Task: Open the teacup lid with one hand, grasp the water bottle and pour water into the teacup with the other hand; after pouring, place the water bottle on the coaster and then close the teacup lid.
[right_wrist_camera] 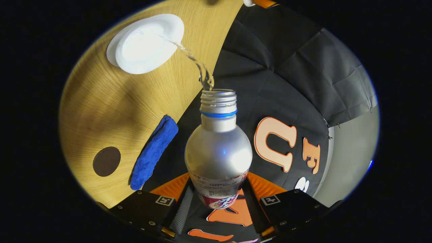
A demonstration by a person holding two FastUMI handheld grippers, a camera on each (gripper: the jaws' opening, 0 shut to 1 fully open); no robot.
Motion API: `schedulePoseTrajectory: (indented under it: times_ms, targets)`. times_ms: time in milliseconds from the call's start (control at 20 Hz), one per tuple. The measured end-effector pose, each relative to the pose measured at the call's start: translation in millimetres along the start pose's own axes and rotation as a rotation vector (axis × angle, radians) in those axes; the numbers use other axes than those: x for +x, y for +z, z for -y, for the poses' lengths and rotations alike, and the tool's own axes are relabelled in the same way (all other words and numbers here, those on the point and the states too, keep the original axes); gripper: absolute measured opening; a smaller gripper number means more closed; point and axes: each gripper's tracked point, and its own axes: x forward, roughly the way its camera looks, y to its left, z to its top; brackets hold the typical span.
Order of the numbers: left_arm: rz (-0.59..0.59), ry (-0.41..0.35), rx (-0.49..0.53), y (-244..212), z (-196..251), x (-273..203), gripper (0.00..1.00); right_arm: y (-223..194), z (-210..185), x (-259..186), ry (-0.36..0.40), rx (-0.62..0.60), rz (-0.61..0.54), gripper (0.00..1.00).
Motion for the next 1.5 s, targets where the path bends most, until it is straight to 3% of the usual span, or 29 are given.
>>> schedulePoseTrajectory:
  times_ms: [1000, 1350, 1500]
  targets:
    - [0.013, -0.010, -0.001, -2, 6, -4, 0.33, 44, -35, -10, 0.043, 0.004, 0.088, 0.78]
    - [0.022, -0.012, 0.000, 3, 12, -5, 0.33, 48, -48, -13, 0.105, 0.152, 0.086, 0.75]
    - [0.033, -0.014, 0.000, 7, 15, -8, 0.33, 50, -61, -15, 0.167, 0.266, 0.092, 0.78]
